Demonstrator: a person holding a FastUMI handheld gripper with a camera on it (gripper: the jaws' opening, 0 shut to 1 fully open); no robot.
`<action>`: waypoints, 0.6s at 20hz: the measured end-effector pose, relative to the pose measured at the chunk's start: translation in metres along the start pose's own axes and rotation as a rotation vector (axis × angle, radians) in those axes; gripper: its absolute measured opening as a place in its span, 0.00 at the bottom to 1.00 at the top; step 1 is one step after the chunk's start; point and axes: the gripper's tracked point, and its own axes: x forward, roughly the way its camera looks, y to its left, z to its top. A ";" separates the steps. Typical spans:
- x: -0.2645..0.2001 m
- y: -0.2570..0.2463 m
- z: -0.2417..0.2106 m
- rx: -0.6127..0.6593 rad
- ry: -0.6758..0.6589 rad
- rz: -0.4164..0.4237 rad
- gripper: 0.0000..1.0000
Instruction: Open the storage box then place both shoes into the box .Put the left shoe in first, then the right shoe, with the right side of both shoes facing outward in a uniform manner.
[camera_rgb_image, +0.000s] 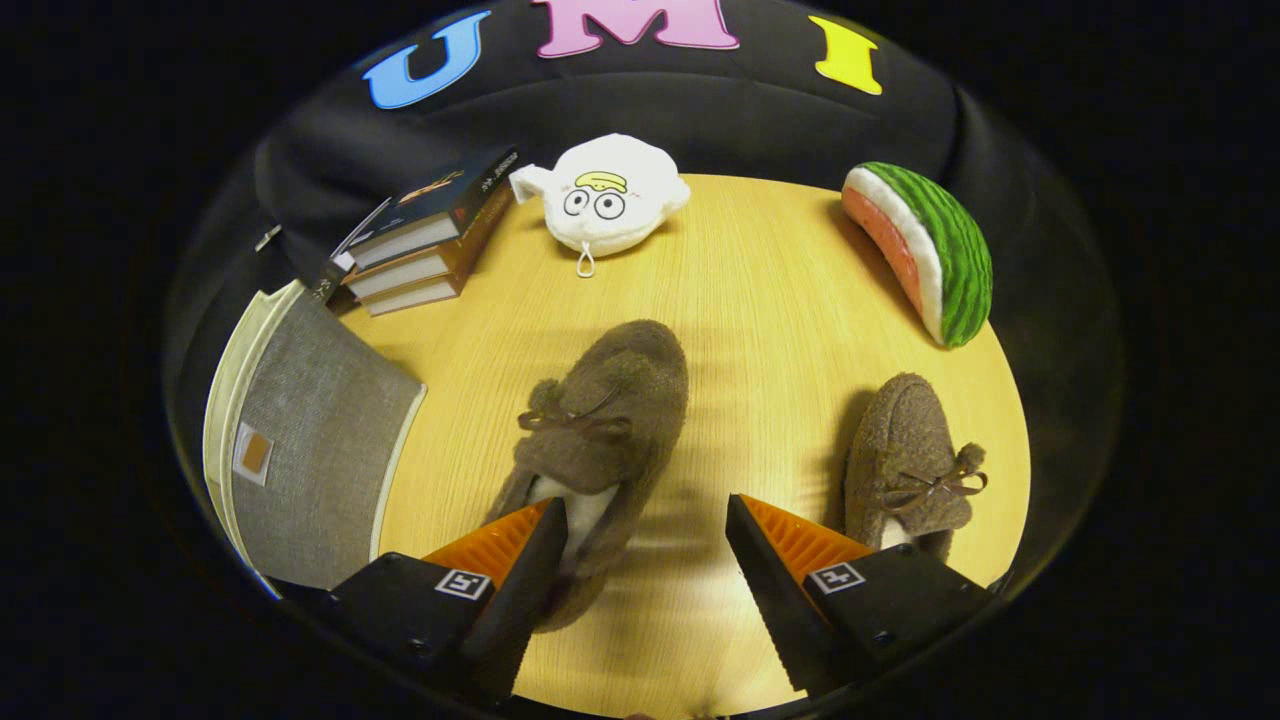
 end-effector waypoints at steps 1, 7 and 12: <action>0.007 0.000 0.000 0.023 0.014 0.004 0.99; 0.027 0.015 -0.003 0.105 0.070 0.074 0.51; 0.023 0.014 -0.001 0.133 0.062 0.084 0.05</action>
